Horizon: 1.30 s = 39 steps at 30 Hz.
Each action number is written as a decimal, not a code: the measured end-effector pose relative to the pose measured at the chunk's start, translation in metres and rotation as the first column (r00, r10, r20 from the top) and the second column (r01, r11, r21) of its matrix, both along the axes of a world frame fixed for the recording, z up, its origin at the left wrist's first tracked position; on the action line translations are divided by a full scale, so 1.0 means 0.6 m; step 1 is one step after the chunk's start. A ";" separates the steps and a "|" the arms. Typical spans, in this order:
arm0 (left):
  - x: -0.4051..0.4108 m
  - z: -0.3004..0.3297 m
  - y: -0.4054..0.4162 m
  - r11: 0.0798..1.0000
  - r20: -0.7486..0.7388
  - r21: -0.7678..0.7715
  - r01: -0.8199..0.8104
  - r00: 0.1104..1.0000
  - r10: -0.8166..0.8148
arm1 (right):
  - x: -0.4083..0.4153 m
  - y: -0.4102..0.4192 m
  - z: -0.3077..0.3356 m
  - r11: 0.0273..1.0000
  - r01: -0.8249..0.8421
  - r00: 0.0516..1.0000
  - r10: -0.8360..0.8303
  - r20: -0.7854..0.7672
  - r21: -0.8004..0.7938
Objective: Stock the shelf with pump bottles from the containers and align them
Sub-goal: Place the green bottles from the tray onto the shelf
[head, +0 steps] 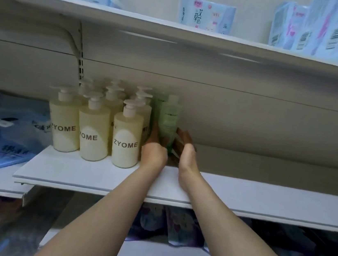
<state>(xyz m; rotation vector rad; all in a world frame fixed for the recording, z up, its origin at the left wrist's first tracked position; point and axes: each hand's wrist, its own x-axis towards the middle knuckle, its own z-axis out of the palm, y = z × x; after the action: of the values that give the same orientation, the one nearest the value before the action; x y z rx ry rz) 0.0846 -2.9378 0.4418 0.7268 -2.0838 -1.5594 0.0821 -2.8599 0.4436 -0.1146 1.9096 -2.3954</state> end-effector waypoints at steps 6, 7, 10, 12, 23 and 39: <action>-0.008 -0.019 -0.006 0.980 -0.148 -0.199 0.030 0.987 -0.060 | -0.024 -0.010 -0.012 0.997 -0.007 1.000 0.006 -0.024 -0.072; -0.006 -0.024 -0.007 0.973 -0.079 -0.232 0.018 0.996 -0.038 | -0.024 -0.009 -0.016 0.997 -0.007 1.000 0.006 -0.019 -0.072; 0.008 -0.029 -0.004 0.970 0.022 -0.245 -0.011 1.000 0.017 | -0.024 -0.005 -0.025 0.998 0.043 0.999 -0.044 -0.009 -0.053; 0.020 -0.027 0.000 0.932 0.065 -0.359 -0.047 0.995 0.075 | -0.026 -0.002 -0.028 0.994 0.097 0.995 -0.097 0.002 -0.046; 0.014 -0.027 0.002 0.934 0.071 -0.356 -0.036 0.995 0.066 | -0.042 -0.004 -0.040 0.998 0.047 0.999 -0.048 -0.014 -0.050; -0.012 -0.034 -0.012 0.945 0.141 -0.313 0.099 0.988 -0.057 | -0.024 -0.017 -0.026 0.990 -0.051 0.998 0.057 -0.038 0.130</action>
<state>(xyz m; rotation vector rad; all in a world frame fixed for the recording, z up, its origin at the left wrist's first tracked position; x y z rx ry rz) 0.0775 -2.9451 0.4213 0.6477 -2.4122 -1.1948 0.0678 -2.8700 0.4279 -0.2072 2.0456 -2.2453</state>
